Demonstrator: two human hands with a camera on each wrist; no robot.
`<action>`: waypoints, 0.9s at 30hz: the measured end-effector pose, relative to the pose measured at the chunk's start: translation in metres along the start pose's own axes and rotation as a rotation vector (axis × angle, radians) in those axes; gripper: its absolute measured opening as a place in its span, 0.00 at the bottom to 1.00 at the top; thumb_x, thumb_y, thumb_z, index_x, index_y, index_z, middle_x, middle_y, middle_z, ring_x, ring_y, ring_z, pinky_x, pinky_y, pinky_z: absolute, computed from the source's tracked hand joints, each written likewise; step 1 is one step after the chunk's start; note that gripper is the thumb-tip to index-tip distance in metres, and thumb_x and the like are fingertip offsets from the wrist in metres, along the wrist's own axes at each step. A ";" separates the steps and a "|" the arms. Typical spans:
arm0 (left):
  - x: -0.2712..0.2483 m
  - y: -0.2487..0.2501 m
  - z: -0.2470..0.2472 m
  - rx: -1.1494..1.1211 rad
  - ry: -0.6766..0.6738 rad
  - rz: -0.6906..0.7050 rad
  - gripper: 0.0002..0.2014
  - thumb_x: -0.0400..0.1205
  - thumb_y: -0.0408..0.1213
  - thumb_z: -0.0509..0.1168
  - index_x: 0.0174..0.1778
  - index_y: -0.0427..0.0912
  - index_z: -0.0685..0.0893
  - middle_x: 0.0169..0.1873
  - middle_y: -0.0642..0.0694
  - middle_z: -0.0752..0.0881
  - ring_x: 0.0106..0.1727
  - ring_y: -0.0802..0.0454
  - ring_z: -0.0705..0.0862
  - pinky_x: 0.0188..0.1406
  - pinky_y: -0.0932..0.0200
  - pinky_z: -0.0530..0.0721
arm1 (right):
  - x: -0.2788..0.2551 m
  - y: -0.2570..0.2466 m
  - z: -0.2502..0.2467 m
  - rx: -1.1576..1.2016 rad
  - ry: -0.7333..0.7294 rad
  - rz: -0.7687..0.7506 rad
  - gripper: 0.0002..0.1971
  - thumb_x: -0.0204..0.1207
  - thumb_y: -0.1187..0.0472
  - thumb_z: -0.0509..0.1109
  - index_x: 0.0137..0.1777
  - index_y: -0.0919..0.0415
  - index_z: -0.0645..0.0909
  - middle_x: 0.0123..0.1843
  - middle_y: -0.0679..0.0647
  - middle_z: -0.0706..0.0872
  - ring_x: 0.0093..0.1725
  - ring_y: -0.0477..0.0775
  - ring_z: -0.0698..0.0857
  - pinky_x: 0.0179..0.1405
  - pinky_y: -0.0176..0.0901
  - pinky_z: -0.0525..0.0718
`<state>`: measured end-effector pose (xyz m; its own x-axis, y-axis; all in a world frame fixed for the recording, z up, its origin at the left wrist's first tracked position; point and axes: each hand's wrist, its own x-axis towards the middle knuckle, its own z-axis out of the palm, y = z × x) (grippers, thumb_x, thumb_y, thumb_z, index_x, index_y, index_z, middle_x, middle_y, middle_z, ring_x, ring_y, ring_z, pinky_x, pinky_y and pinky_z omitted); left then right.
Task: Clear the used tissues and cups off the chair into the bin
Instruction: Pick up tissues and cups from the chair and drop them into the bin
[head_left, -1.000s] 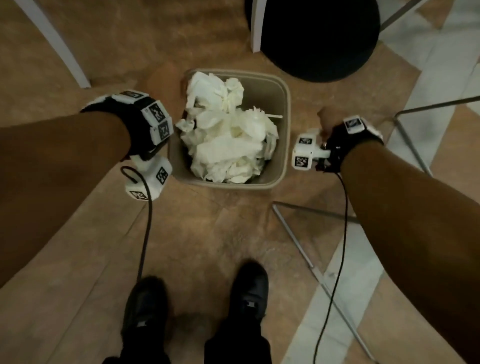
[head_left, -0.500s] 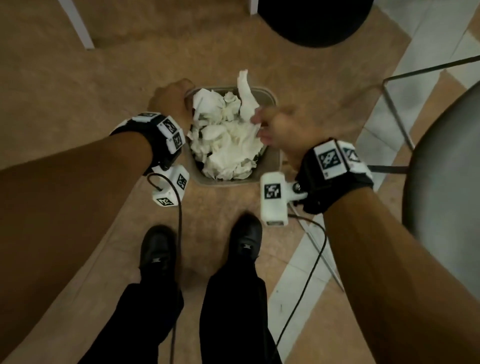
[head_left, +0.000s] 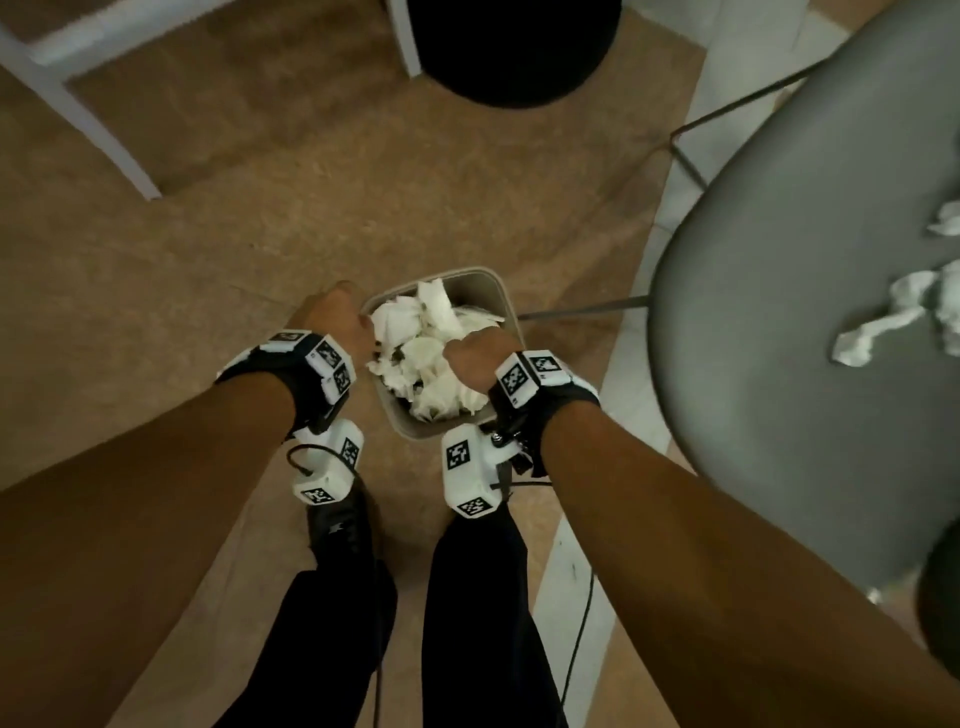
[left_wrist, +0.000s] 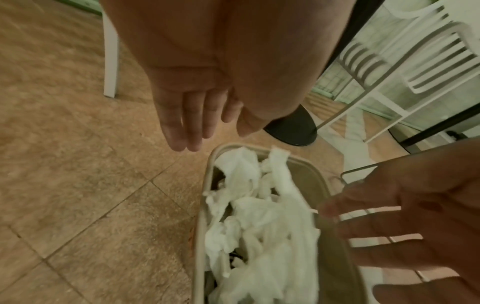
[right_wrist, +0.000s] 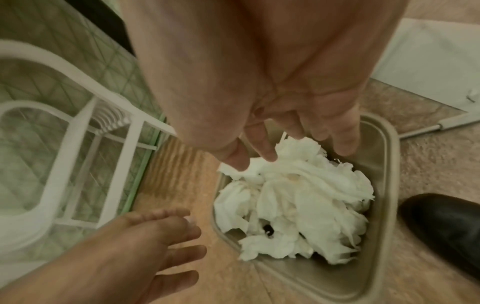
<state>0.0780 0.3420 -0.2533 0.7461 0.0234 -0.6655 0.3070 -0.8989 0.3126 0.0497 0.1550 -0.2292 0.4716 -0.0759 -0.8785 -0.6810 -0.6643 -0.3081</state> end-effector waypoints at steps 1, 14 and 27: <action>-0.008 0.005 -0.010 0.018 0.002 -0.007 0.21 0.86 0.39 0.60 0.75 0.38 0.73 0.66 0.31 0.83 0.61 0.30 0.83 0.60 0.41 0.84 | -0.014 -0.004 -0.004 0.035 0.007 -0.008 0.08 0.82 0.54 0.63 0.42 0.56 0.75 0.53 0.57 0.81 0.49 0.53 0.75 0.47 0.42 0.72; -0.105 0.222 -0.061 -0.021 0.045 0.555 0.16 0.80 0.34 0.61 0.63 0.47 0.81 0.53 0.45 0.90 0.54 0.41 0.88 0.58 0.45 0.85 | -0.153 0.030 -0.159 0.397 0.258 -0.215 0.16 0.73 0.51 0.63 0.42 0.64 0.85 0.45 0.68 0.90 0.49 0.71 0.88 0.52 0.65 0.87; -0.117 0.456 0.061 0.630 -0.175 1.090 0.37 0.75 0.37 0.71 0.80 0.58 0.66 0.82 0.46 0.62 0.75 0.36 0.67 0.70 0.41 0.75 | -0.148 0.239 -0.363 0.308 0.802 0.077 0.24 0.76 0.59 0.69 0.73 0.53 0.77 0.77 0.62 0.69 0.69 0.65 0.80 0.73 0.46 0.76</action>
<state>0.0948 -0.0970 -0.0740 0.3314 -0.8710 -0.3626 -0.7829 -0.4683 0.4095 0.0205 -0.2626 -0.0399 0.5918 -0.6917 -0.4140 -0.7944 -0.4133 -0.4451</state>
